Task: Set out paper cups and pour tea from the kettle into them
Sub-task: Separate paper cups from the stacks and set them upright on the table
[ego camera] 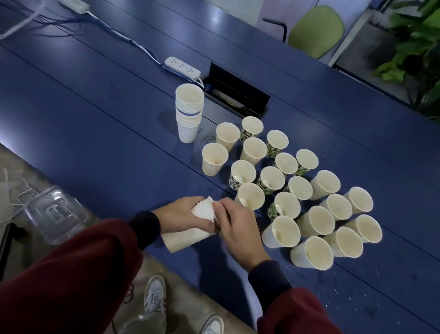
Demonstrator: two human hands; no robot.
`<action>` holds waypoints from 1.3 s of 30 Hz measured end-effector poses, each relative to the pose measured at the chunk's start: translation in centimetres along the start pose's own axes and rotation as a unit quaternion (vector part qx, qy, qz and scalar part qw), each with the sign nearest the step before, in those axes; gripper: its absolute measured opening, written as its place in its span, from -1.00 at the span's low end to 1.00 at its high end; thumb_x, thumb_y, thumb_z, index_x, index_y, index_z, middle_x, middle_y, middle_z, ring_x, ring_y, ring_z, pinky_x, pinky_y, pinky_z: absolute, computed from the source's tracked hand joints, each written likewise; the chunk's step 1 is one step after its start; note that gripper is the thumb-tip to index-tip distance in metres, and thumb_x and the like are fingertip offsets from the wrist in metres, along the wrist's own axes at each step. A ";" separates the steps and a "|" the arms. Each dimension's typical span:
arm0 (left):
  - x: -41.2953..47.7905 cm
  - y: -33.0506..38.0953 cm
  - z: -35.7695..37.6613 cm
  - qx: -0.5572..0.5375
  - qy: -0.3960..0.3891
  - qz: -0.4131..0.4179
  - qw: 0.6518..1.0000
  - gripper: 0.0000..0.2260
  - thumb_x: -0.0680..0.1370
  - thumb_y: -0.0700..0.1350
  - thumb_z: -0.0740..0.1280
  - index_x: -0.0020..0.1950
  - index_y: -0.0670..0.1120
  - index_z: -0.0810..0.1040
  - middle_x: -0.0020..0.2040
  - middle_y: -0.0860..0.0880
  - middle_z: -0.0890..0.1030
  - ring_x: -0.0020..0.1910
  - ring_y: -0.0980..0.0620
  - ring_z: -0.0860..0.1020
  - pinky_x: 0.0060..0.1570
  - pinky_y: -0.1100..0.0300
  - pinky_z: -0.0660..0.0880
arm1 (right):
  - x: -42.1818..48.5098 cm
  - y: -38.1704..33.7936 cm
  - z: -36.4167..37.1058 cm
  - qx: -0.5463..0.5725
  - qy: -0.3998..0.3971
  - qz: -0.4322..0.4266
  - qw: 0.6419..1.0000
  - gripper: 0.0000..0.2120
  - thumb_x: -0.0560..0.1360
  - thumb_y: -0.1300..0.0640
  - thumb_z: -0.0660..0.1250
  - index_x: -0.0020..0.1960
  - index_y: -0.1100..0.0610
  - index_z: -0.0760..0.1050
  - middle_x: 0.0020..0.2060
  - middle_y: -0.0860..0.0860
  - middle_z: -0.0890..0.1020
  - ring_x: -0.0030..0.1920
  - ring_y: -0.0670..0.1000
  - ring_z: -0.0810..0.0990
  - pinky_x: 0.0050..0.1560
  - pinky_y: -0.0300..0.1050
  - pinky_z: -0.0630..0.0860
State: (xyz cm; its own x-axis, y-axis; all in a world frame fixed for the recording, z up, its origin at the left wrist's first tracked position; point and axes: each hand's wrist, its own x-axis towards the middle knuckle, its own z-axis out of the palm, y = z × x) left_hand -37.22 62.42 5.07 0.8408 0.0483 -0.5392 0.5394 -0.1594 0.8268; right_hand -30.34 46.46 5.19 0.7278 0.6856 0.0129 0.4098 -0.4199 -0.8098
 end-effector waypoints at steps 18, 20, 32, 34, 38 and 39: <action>0.3 -3.6 -7.6 0.035 0.036 -0.035 0.998 -0.59 0.38 0.11 0.57 0.12 0.08 0.52 0.05 0.12 0.64 0.03 0.13 0.60 0.06 0.17 0.54 | 4.3 1.2 5.4 -0.137 0.061 0.005 0.989 -0.74 0.60 0.15 0.28 0.22 0.24 0.56 0.18 0.13 0.60 0.10 0.16 0.59 0.16 -0.18 0.40; 0.4 -3.2 -7.2 0.057 0.010 -0.036 0.998 -0.60 0.38 0.11 0.57 0.12 0.08 0.52 0.03 0.13 0.64 0.00 0.15 0.61 -0.02 0.22 0.53 | 3.9 0.3 5.7 -0.115 0.118 -0.014 0.986 -0.69 0.61 0.02 0.22 0.21 0.19 0.56 0.19 0.06 0.58 0.05 0.09 0.61 0.10 -0.14 0.52; 1.9 -0.9 -2.4 0.067 -0.060 0.006 0.996 -0.67 0.38 -0.07 0.57 0.04 0.02 0.51 -0.05 0.07 0.64 -0.10 0.10 0.59 -0.10 0.20 0.52 | 0.6 0.7 2.9 -0.061 0.062 0.009 0.996 -0.59 0.63 -0.09 0.18 -0.26 0.16 0.45 -0.42 0.02 0.49 -0.38 0.05 0.41 -0.29 0.14 0.39; 2.0 -0.4 -1.5 0.057 -0.061 0.005 0.996 -0.65 0.36 -0.05 0.58 0.06 0.00 0.54 -0.02 0.04 0.66 -0.06 0.06 0.61 -0.02 0.12 0.54 | 0.3 0.9 1.7 -0.048 0.060 0.002 0.997 -0.61 0.64 -0.05 0.19 -0.23 0.18 0.49 -0.41 0.03 0.52 -0.37 0.05 0.45 -0.27 0.15 0.41; 2.2 0.2 -0.5 0.038 -0.043 0.009 0.998 -0.57 0.27 0.02 0.58 0.08 -0.01 0.56 -0.01 0.02 0.68 0.02 -0.02 0.64 0.06 0.02 0.57 | -0.3 0.7 0.2 -0.059 0.084 -0.009 0.995 -0.68 0.64 0.02 0.22 -0.28 0.03 0.35 -0.47 -0.10 0.41 -0.42 -0.08 0.37 -0.33 -0.06 0.30; 2.2 0.2 -0.2 0.030 -0.034 0.012 0.999 -0.57 0.28 0.00 0.59 0.09 -0.01 0.56 -0.01 0.02 0.68 0.01 -0.01 0.64 0.04 0.04 0.57 | -0.5 0.8 -0.2 -0.060 0.087 -0.011 0.994 -0.68 0.64 0.03 0.24 -0.28 0.00 0.32 -0.48 -0.12 0.37 -0.42 -0.10 0.35 -0.33 -0.11 0.25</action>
State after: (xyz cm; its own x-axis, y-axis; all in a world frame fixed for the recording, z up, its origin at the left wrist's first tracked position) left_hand -35.26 62.65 4.05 0.8477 -0.0239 -0.5300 0.5128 -0.2194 0.8300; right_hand -30.26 45.70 4.63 0.7975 0.5870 0.1392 0.4816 -0.4806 -0.7328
